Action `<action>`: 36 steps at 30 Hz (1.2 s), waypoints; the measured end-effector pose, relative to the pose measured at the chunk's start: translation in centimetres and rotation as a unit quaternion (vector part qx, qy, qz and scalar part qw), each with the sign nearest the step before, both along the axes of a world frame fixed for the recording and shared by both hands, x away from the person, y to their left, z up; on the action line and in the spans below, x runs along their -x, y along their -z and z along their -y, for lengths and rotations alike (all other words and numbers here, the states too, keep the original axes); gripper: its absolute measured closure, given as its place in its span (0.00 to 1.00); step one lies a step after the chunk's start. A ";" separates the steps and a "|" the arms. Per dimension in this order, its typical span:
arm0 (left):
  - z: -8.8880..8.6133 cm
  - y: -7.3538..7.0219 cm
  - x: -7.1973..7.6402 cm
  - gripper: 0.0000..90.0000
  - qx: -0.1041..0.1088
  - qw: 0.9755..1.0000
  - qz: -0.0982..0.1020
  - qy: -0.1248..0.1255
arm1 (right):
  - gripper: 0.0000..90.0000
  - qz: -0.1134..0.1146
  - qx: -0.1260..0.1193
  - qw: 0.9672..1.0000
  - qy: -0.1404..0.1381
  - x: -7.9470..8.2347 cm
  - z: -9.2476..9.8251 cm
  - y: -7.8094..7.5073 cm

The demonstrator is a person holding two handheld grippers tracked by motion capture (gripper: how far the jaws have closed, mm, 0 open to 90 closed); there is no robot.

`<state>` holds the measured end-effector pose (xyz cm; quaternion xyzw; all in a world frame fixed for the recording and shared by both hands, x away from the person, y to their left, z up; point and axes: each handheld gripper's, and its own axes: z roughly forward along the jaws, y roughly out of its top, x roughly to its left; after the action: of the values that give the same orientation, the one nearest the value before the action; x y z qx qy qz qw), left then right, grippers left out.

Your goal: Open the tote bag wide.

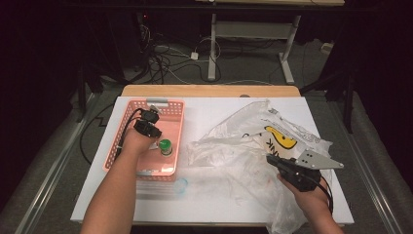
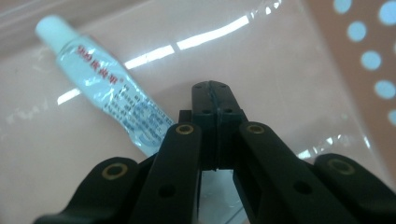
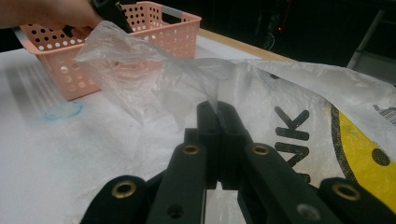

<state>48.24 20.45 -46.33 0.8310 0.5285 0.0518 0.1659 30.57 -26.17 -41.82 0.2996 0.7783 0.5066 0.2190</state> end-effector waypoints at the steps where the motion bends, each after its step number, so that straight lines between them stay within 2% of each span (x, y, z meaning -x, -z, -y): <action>1: -0.2 0.0 0.2 0.98 -0.002 1.000 -0.001 -0.001 | 1.00 0.000 0.000 1.000 0.000 0.0 0.0 0.0; 6: -1.1 -0.1 1.2 0.98 -0.019 1.000 -0.001 -0.004 | 1.00 0.001 0.001 1.000 0.000 0.0 0.0 0.0; 10: -1.8 -0.2 1.9 0.98 -0.018 1.000 -0.002 -0.005 | 1.00 0.003 0.003 1.000 -0.001 0.0 -0.1 0.0; 11: -2.0 -0.4 2.0 0.98 -0.009 1.000 0.004 -0.003 | 1.00 0.003 0.003 1.000 -0.001 0.0 -0.2 0.0; 13: -2.3 -0.9 2.2 0.97 0.014 1.000 0.028 -0.004 | 1.00 0.003 0.004 1.000 -0.002 0.1 -0.3 0.0; 17: -3.1 -2.1 2.3 0.97 0.055 0.995 0.081 -0.018 | 1.00 0.002 0.004 1.000 -0.002 0.1 -0.3 0.1; 19: -3.2 -2.1 2.1 0.97 0.053 0.994 0.089 -0.025 | 1.00 0.000 0.005 1.000 -0.002 0.0 -0.2 0.1; 21: -3.4 -1.8 1.8 0.82 0.058 0.994 0.088 -0.037 | 1.00 0.000 0.003 1.000 0.000 0.0 -0.2 0.1; 23: -3.7 -1.5 1.6 0.81 0.067 0.993 0.090 -0.039 | 1.00 0.000 0.003 1.000 0.000 0.0 -0.2 0.1; 25: -3.6 -1.2 1.3 0.69 0.067 0.993 0.090 -0.042 | 1.00 0.002 0.004 1.000 -0.001 0.0 -0.1 0.0; 27: -3.6 -0.9 1.0 0.55 0.075 0.993 0.075 -0.046 | 1.00 0.002 0.003 1.000 -0.001 0.0 -0.1 0.1; 29: -3.6 -0.7 0.7 0.47 0.065 0.994 0.069 -0.046 | 1.00 0.001 0.003 1.000 -0.001 0.0 -0.1 0.1; 33: -3.6 -0.3 0.3 0.47 0.055 0.995 0.063 -0.052 | 1.00 0.000 0.004 1.000 -0.002 0.0 -0.1 0.1; 36: -3.6 0.1 -0.1 0.45 0.048 0.997 0.041 -0.049 | 1.00 0.000 0.004 1.000 -0.002 0.0 -0.1 0.1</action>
<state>48.37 24.05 -46.43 0.7920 0.5635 0.0686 0.2248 30.61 -26.08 -41.94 0.2966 0.7811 0.5038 0.2192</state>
